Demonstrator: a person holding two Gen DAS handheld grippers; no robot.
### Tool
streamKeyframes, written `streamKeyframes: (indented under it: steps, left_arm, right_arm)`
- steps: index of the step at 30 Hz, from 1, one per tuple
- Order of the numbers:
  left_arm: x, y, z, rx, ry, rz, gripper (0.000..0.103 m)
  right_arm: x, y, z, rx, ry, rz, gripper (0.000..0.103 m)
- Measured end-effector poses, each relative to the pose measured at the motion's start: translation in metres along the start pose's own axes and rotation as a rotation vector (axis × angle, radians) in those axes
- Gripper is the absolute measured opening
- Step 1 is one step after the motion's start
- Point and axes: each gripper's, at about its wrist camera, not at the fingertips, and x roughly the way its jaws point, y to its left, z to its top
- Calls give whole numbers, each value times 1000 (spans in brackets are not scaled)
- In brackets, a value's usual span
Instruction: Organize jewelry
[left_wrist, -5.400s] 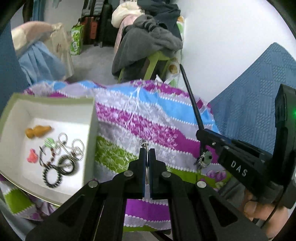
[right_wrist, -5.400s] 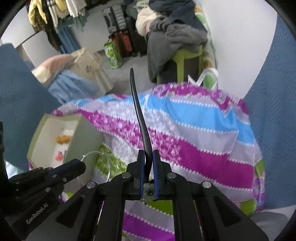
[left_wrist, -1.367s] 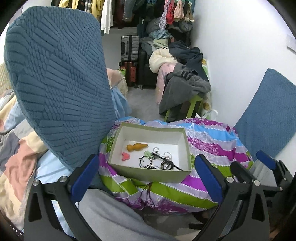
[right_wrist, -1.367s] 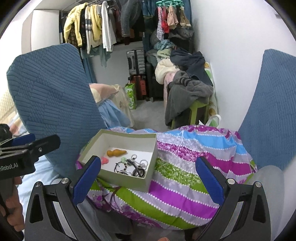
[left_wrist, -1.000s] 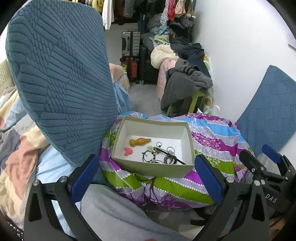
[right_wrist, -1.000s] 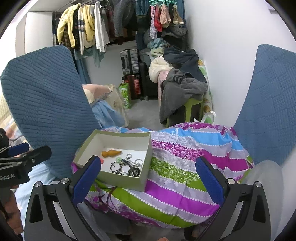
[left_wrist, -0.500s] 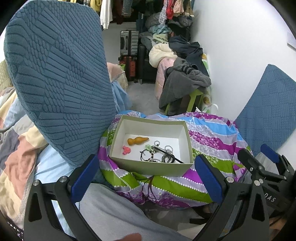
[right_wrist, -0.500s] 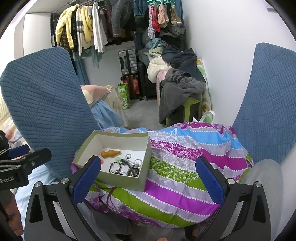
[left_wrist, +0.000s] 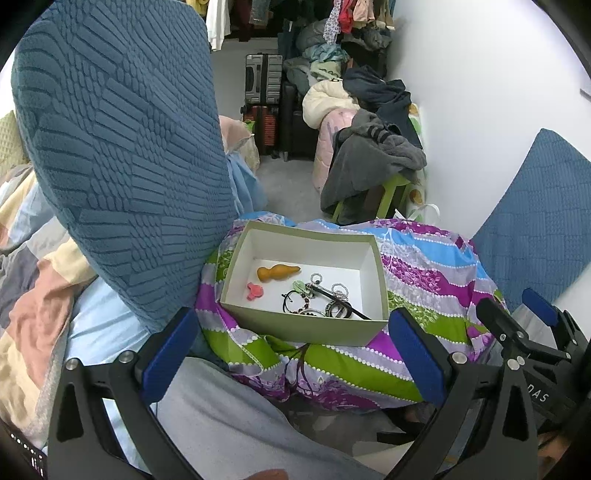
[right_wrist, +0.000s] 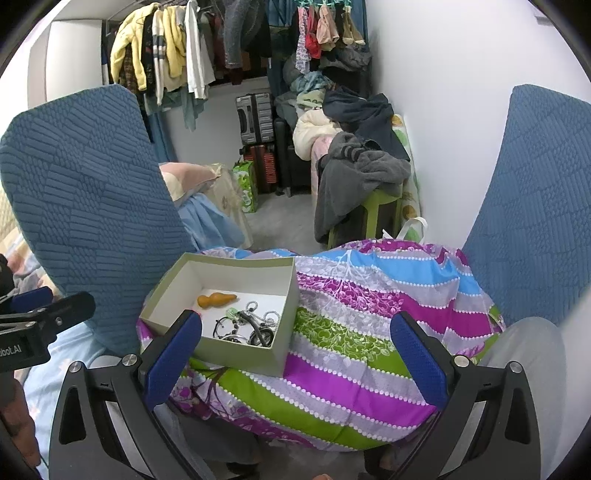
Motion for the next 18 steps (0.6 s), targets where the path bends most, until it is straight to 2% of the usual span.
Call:
streamKeyframes:
  steps: [18]
  left_arm:
    - [-3,-2,2,8,-13,-13,102]
  right_arm:
    - [1,-3,-1,9,2,-4,103]
